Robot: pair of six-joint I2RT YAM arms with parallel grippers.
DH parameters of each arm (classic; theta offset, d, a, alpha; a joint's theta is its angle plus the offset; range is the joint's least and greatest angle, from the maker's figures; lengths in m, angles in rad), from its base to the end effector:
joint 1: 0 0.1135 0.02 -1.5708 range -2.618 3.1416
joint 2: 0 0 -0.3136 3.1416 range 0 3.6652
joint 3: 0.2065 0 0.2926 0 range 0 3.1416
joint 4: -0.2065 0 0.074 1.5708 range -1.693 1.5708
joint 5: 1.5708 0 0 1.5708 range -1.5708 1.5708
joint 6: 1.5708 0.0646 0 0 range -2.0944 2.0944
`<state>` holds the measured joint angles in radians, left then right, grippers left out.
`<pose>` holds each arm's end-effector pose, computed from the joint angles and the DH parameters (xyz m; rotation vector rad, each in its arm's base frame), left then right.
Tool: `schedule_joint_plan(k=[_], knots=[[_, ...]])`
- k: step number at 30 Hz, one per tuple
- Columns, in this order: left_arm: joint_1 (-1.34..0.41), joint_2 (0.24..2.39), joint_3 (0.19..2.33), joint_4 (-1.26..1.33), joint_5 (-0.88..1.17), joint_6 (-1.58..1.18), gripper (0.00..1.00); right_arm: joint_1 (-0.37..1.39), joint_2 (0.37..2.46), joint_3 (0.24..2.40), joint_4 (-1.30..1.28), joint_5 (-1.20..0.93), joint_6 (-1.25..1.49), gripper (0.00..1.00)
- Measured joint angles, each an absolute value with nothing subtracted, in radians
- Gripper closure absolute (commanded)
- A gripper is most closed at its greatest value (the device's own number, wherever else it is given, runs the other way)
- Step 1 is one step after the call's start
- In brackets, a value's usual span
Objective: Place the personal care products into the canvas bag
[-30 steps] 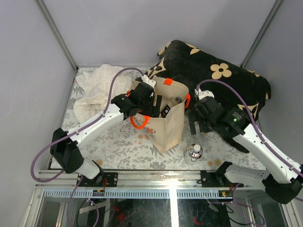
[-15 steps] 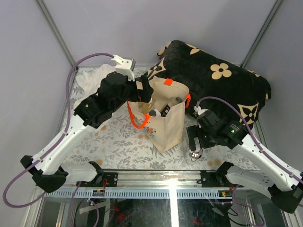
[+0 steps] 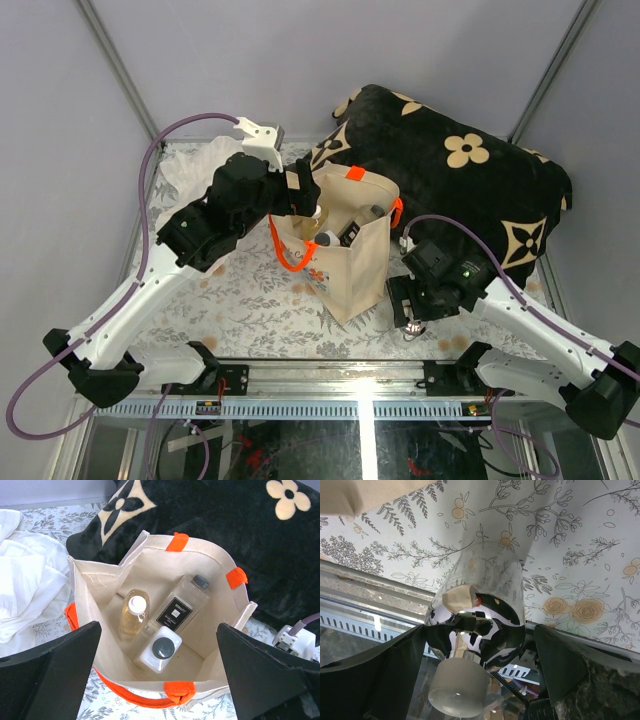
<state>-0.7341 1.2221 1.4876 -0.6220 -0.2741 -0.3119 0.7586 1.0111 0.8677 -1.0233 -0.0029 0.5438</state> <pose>0.2352 -0.1887 0.4937 0.2235 1.9252 -0.4389 0.1450 0.1377 0.2703 -0.3010 2.7846 0.3510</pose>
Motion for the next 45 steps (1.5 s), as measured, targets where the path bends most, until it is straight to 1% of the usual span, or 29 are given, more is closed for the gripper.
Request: schedule_joint_plan(k=[6, 8, 10, 12, 14, 15, 18, 20, 24, 29, 34, 39, 42, 45], knots=[[-0.734, 1.224, 1.488, -0.622, -0.274, -0.312, 0.0, 0.759, 1.024, 0.839, -0.988, -0.019, 0.556, 0.16], [-0.734, 1.225, 1.488, -0.622, -0.274, -0.312, 0.0, 0.759, 1.031, 0.831, -0.978, -0.022, 0.557, 0.22], [-0.734, 1.225, 1.488, -0.622, -0.274, -0.312, 0.0, 0.76, 1.034, 0.831, -0.976, -0.023, 0.558, 0.31], [-0.734, 1.226, 1.488, -0.622, -0.274, -0.312, 0.0, 0.762, 1.035, 0.831, -0.976, -0.022, 0.558, 0.42], [-0.734, 1.226, 1.488, -0.622, -0.275, -0.311, 0.0, 0.765, 1.036, 0.831, -0.976, -0.02, 0.558, 0.63], [-0.734, 1.226, 1.488, -0.622, -0.275, -0.311, 0.0, 0.765, 1.036, 0.831, -0.976, -0.019, 0.559, 0.72], [-0.734, 1.226, 1.488, -0.622, -0.275, -0.311, 0.0, 0.767, 1.037, 0.837, -0.984, -0.014, 0.559, 0.9], [-0.734, 1.228, 1.488, -0.622, -0.275, -0.311, 0.0, 0.769, 1.042, 0.849, -1.006, 0.007, 0.559, 1.0], [-0.734, 1.234, 1.488, -0.622, -0.274, -0.308, 0.0, 0.77, 1.047, 0.927, -1.097, 0.075, 0.564, 1.0], [-0.734, 1.238, 1.488, -0.622, -0.274, -0.302, 0.0, 0.771, 1.055, 1.112, -1.197, 0.168, 0.577, 1.0], [-0.734, 1.239, 1.483, -0.62, -0.274, -0.299, 0.0, 0.772, 1.113, 1.383, -1.306, 0.315, 0.573, 1.0], [-0.734, 1.238, 1.467, -0.62, -0.274, -0.297, 0.0, 0.772, 1.224, 1.705, -1.355, 0.495, 0.478, 1.0], [-0.734, 1.238, 1.462, -0.619, -0.274, -0.296, 0.0, 0.771, 1.327, 1.894, -1.338, 0.579, 0.373, 1.0], [-0.734, 1.235, 1.45, -0.612, -0.274, -0.295, 0.0, 0.772, 1.418, 2.022, -1.268, 0.611, 0.257, 1.0]])
